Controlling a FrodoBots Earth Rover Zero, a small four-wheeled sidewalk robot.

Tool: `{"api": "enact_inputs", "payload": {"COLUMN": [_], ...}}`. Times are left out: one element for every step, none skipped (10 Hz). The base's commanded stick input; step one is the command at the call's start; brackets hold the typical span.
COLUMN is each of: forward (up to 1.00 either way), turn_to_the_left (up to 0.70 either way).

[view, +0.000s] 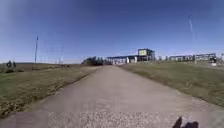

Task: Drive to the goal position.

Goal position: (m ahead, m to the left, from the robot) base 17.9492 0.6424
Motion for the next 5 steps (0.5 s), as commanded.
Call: {"api": "enact_inputs", "payload": {"forward": [1.00, 1.00, 1.00, 1.00, 1.00], "turn_to_the_left": [-0.23, 0.00, 0.00, 0.00, 0.00]}}
